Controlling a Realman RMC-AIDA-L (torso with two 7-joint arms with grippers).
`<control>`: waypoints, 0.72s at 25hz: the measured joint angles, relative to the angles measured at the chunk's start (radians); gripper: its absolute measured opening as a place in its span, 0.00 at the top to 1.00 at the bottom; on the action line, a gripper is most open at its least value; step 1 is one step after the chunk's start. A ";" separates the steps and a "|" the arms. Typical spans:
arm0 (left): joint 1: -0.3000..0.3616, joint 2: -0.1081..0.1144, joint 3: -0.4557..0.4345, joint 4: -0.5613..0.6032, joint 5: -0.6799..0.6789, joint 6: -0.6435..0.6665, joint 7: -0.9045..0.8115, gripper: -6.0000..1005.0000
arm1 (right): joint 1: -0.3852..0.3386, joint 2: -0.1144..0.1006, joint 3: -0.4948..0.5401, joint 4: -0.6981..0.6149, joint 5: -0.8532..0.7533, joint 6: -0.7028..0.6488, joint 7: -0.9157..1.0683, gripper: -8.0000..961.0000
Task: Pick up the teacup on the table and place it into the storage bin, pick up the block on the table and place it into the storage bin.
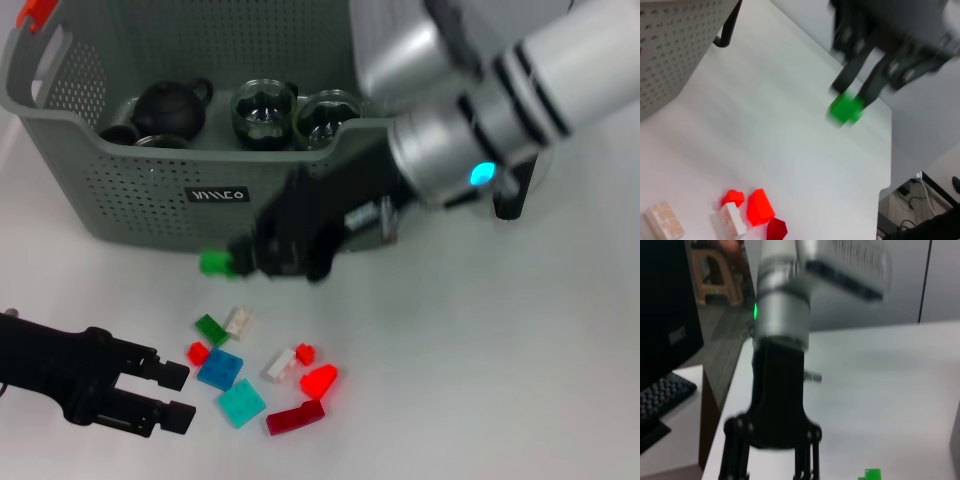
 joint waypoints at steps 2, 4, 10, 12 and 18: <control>-0.001 -0.001 0.000 0.000 0.000 0.004 0.003 0.32 | 0.014 -0.009 0.043 -0.044 0.000 -0.031 0.028 0.87; -0.002 -0.001 0.001 0.000 0.000 0.009 0.008 0.32 | 0.036 -0.022 0.078 -0.060 -0.001 -0.041 0.049 0.87; -0.003 -0.001 0.010 0.000 0.000 0.011 0.012 0.32 | 0.122 -0.046 0.235 -0.036 -0.119 -0.003 0.088 0.87; -0.003 -0.001 0.012 0.000 0.000 0.009 0.012 0.32 | 0.133 -0.045 0.254 -0.027 -0.144 0.011 0.090 0.86; -0.003 -0.001 0.014 0.000 0.000 0.007 0.012 0.32 | 0.156 -0.039 0.287 0.020 -0.245 0.131 0.130 0.83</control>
